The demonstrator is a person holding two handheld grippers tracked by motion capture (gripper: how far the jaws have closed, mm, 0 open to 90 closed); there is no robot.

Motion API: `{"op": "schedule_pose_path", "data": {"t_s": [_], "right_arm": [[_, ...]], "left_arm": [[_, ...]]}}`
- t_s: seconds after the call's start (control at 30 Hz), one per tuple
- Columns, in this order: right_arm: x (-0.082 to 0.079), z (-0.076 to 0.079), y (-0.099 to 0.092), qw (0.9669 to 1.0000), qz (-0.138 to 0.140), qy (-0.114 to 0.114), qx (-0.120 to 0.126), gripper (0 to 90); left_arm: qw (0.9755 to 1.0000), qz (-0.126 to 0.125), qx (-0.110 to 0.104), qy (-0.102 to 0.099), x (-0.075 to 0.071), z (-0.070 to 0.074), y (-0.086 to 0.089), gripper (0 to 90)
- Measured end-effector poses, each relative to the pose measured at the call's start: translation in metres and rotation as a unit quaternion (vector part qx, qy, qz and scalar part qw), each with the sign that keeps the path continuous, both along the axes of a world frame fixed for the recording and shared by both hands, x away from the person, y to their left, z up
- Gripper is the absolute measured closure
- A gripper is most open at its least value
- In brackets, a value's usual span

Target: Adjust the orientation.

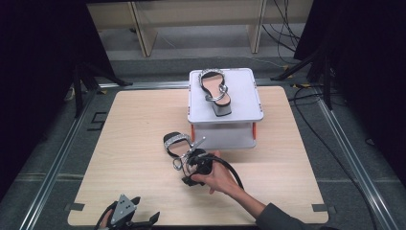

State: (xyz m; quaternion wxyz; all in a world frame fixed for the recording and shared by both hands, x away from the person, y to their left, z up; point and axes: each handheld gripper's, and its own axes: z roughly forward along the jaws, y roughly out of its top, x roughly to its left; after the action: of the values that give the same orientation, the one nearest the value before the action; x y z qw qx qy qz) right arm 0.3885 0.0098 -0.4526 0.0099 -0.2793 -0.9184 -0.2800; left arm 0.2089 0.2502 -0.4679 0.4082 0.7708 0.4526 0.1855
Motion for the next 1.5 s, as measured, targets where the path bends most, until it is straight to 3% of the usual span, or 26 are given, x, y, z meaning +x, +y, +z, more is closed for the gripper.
{"op": "schedule_pose_path", "data": {"t_s": [0.03,0.07,0.2,0.23,0.4,0.43,0.47,0.57,0.77,0.87,0.9,0.97,1.03,1.07,1.1,1.13,1.17,1.2,1.23,1.27,1.3,1.33,1.37,1.4,1.43,1.5], "right_arm": [[0.0,0.002,-0.004,1.0,0.003,0.002,0.002,25.9],[-0.005,0.006,-0.018,0.9999,0.013,-0.005,0.01,27.1],[-0.014,0.008,-0.037,0.9995,0.028,-0.011,0.008,27.7],[-0.023,0.009,-0.05,0.9986,0.049,-0.018,0.001,27.7],[-0.036,0.008,-0.077,0.9967,0.078,-0.012,-0.021,29.3],[-0.04,0.005,-0.091,0.9949,0.087,-0.032,-0.04,32.3],[-0.04,0.005,-0.091,0.9949,0.087,-0.032,-0.04,32.3],[-0.04,0.001,-0.115,0.9954,0.071,-0.055,-0.033,35.6],[-0.046,0.001,-0.127,0.9927,0.085,-0.076,-0.039,36.0],[-0.048,-0.004,-0.135,0.994,0.08,-0.069,-0.026,36.5],[-0.048,-0.005,-0.137,0.9954,0.072,-0.059,-0.023,36.3],[-0.047,-0.006,-0.145,0.9979,0.05,-0.041,0.009,34.0],[-0.049,-0.002,-0.152,0.9986,0.039,-0.002,0.035,25.2],[-0.049,-0.002,-0.152,0.9986,0.039,-0.002,0.035,25.2],[-0.054,0.009,-0.16,0.9983,0.032,-0.009,0.048,24.8],[-0.054,0.009,-0.16,0.9983,0.032,-0.009,0.048,24.8],[-0.062,0.026,-0.167,0.9971,0.028,-0.016,0.069,24.1],[-0.062,0.026,-0.167,0.9971,0.028,-0.016,0.069,24.1],[-0.066,0.043,-0.173,0.9955,0.016,-0.035,0.087,23.5],[-0.066,0.043,-0.173,0.9955,0.016,-0.035,0.087,23.5],[-0.067,0.058,-0.174,0.9947,-0.002,-0.044,0.093,23.8],[-0.067,0.058,-0.174,0.9947,-0.002,-0.044,0.093,23.8],[-0.063,0.07,-0.172,0.9938,-0.012,-0.053,0.097,24.0],[-0.063,0.07,-0.172,0.9938,-0.012,-0.053,0.097,24.0],[-0.058,0.079,-0.166,0.9932,-0.023,-0.056,0.099,24.6],[-0.056,0.081,-0.163,0.9931,-0.028,-0.057,0.099,24.6]], "left_arm": [[0.9998,-0.006,0.017,-0.001,0.001,0.0,0.002,15.0],[1.0,-0.001,-0.001,-0.001,0.0,-0.001,0.001,14.9],[1.0,0.001,0.0,-0.001,0.001,-0.001,0.001,15.0],[1.0,0.001,0.0,-0.001,0.001,-0.001,0.001,14.9],[1.0,0.001,0.002,-0.001,0.001,-0.001,0.0,15.0],[1.0,0.001,0.002,0.0,0.001,-0.001,0.0,14.9],[1.0,0.002,0.001,-0.001,0.001,-0.001,0.0,14.9],[1.0,0.0,0.005,0.002,0.002,-0.002,0.0,15.0],[1.0,0.001,0.001,0.0,0.002,-0.002,0.001,14.9],[1.0,0.003,0.0,0.001,0.002,-0.002,0.0,15.0],[1.0,0.0,0.002,0.001,0.002,-0.002,0.0,15.0],[1.0,0.001,0.003,0.002,0.001,-0.002,0.0,15.0],[1.0,0.003,0.001,0.003,0.002,-0.002,0.001,15.0],[1.0,0.003,0.001,0.003,0.002,-0.002,0.001,15.0],[0.9996,-0.004,0.026,0.006,0.003,-0.002,0.003,15.0],[0.9996,-0.004,0.026,0.006,0.003,-0.002,0.003,14.9],[0.9998,0.0,0.02,0.006,0.003,-0.002,0.002,15.0],[1.0,0.003,0.001,0.005,0.002,-0.002,0.0,15.0],[1.0,0.002,0.001,0.003,0.002,-0.003,0.0,15.0],[1.0,0.002,0.001,0.003,0.002,-0.003,0.0,15.0],[0.9997,-0.002,0.025,0.008,0.003,-0.003,0.002,15.0],[0.9997,-0.002,0.025,0.008,0.003,-0.003,0.002,14.9],[1.0,0.006,0.005,0.006,0.003,-0.003,0.0,15.0],[1.0,0.006,0.005,0.006,0.003,-0.003,0.0,15.0],[0.9997,0.001,0.024,0.008,0.004,-0.003,0.003,15.0],[0.9999,0.003,0.015,0.006,0.003,-0.003,0.002,15.0]]}}
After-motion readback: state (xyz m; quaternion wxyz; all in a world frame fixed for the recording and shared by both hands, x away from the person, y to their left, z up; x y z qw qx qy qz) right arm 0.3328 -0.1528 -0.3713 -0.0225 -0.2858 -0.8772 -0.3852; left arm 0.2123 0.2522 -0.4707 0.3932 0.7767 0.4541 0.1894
